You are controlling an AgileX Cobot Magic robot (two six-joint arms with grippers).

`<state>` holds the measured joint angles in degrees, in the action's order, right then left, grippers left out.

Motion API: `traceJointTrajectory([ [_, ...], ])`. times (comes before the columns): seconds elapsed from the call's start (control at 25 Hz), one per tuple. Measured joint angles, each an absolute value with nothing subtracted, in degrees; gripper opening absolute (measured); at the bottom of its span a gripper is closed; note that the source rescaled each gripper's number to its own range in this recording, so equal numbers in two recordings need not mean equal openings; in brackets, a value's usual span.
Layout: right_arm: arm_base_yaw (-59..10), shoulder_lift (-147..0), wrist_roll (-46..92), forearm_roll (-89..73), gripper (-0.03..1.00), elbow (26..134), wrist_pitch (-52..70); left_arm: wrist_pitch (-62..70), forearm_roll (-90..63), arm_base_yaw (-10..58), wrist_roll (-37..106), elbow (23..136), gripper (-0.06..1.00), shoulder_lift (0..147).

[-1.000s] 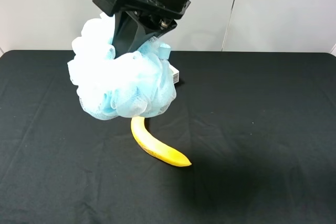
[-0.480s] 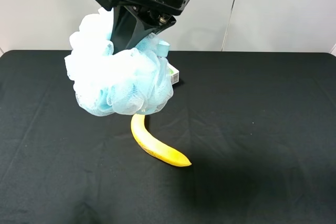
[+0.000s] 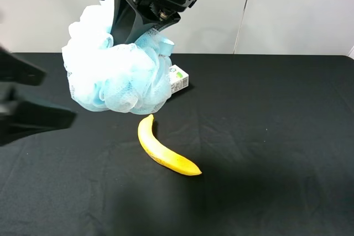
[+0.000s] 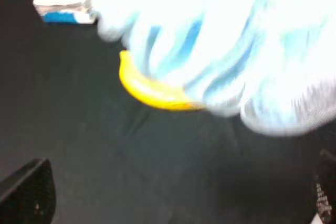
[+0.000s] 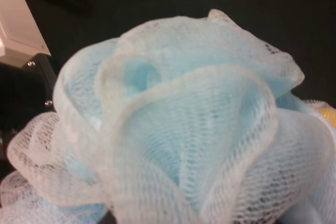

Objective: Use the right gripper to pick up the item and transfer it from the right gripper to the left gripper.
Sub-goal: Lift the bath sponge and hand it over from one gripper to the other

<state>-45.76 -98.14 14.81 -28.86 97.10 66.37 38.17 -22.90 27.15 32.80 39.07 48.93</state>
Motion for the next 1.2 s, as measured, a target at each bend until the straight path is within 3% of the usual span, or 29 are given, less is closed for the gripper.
traceJointTrajectory([
  [0.2, -45.76, -98.14, 14.54, -29.04, 0.02, 97.1, 66.37, 26.27, -22.9, 36.21, 33.11, 39.07, 0.97, 56.5],
  [0.56, -45.76, -98.14, 14.48, -28.95, 0.0, 97.1, 66.77, 11.98, -22.9, 43.05, 33.22, 39.07, 0.95, 63.12],
  [0.68, -45.69, -98.14, 14.43, -28.86, 0.0, 97.1, 66.77, 10.05, -22.9, 43.44, 33.22, 39.07, 0.79, 63.67],
  [0.8, -45.59, -98.09, 14.43, -28.59, 0.0, 97.12, 66.66, 9.98, -22.9, 43.44, 33.22, 39.07, 0.4, 63.67],
  [0.88, -45.59, -97.96, 14.43, -28.11, 0.0, 97.12, 66.6, 10.32, -22.9, 43.44, 33.22, 38.97, 0.24, 63.67],
  [1.2, -45.59, -97.84, 13.65, -27.85, 0.0, 97.12, 66.76, 10.6, -22.79, 43.44, 33.22, 38.97, 0.18, 63.67],
])
